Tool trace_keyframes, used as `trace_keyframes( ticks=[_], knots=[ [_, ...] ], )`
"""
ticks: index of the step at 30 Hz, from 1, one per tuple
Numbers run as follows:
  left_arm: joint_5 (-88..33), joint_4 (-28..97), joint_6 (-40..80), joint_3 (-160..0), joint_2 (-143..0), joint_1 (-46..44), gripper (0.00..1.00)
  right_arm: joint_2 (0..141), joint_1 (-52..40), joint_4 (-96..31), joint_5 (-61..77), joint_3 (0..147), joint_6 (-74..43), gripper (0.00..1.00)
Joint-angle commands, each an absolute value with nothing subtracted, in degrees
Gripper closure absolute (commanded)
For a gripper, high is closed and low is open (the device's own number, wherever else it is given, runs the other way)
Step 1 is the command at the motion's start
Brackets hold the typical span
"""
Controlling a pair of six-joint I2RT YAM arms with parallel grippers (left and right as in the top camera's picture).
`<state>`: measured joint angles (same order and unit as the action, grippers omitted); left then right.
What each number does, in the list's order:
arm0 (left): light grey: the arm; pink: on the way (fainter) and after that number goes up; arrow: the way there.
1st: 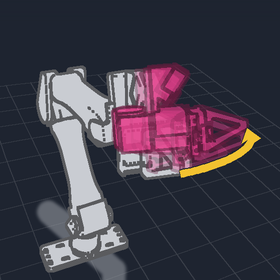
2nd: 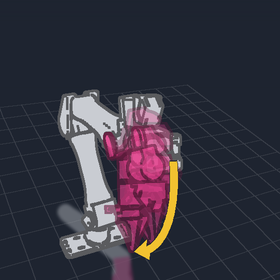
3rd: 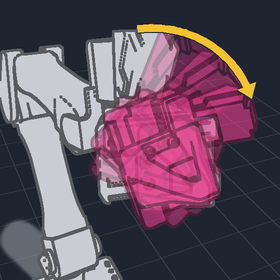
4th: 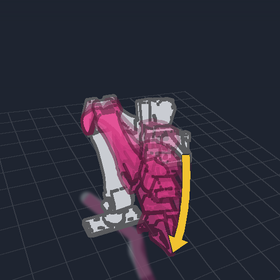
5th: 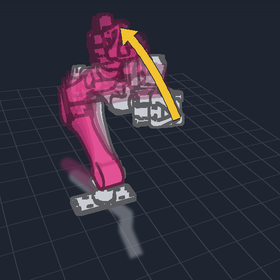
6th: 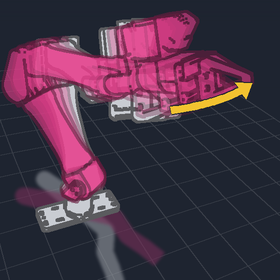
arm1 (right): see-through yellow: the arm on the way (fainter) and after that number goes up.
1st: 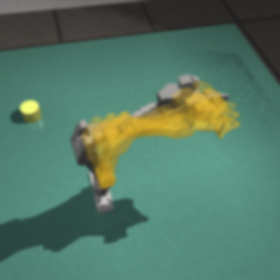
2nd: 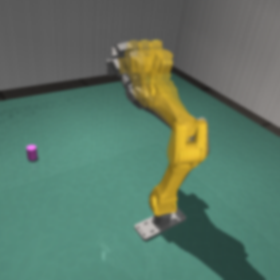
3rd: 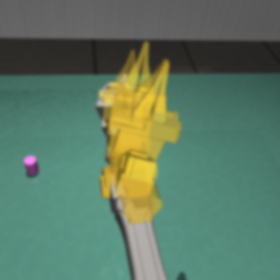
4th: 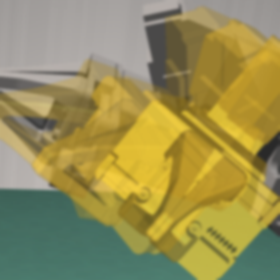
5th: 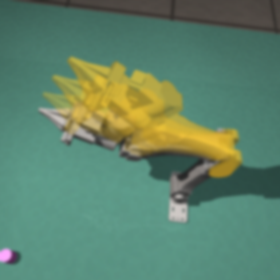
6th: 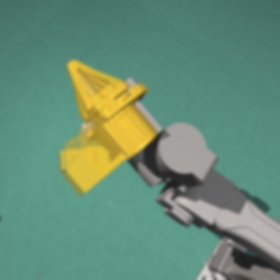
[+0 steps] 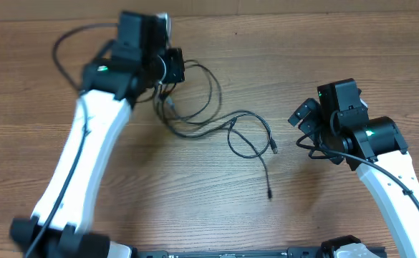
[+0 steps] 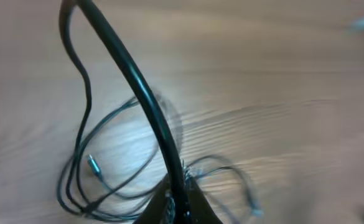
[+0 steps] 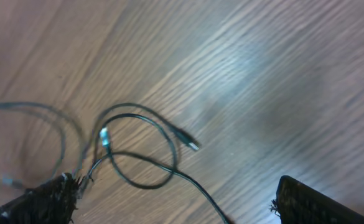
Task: Untangle cables
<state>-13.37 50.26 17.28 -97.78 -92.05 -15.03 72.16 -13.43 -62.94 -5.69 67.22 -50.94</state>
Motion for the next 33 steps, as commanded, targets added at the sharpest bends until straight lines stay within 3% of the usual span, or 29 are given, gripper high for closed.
trace_keyframes(
  ticks=[1, 5, 10, 17, 20, 28, 33],
  knots=[
    [-24.2, 51.5, 10.2, -102.7, -87.6, -15.5, 0.96, 71.9, -13.1, -60.6, -0.3, 67.6, -50.9, 0.0],
    [-28.2, 51.0, 10.3, -103.6, -83.9, -15.5, 0.96, 72.4, -13.2, -56.1, 7.7, 67.5, -48.7, 0.0],
    [-35.3, 49.5, 10.3, -103.6, -80.7, -15.5, 0.96, 74.4, -14.5, -45.9, 21.0, 67.5, -37.7, 0.0],
    [-40.9, 45.5, 10.3, -103.6, -78.6, -15.4, 0.96, 80.3, -19.4, -33.6, 26.3, 67.5, -30.8, 0.0],
    [-41.6, 43.6, 10.7, -103.7, -78.2, -15.4, 0.96, 83.9, -22.2, -27.8, 30.8, 67.5, -21.0, 0.0],
    [-41.6, 39.4, 12.5, -103.7, -78.2, -15.3, 0.96, 91.7, -25.9, -26.5, 30.1, 67.5, -0.6, 0.0],
    [-41.6, 37.6, 14.9, -103.7, -78.2, -15.3, 0.96, 96.4, -26.1, -23.7, 22.2, 67.5, 0.6, 0.0]
  ],
)
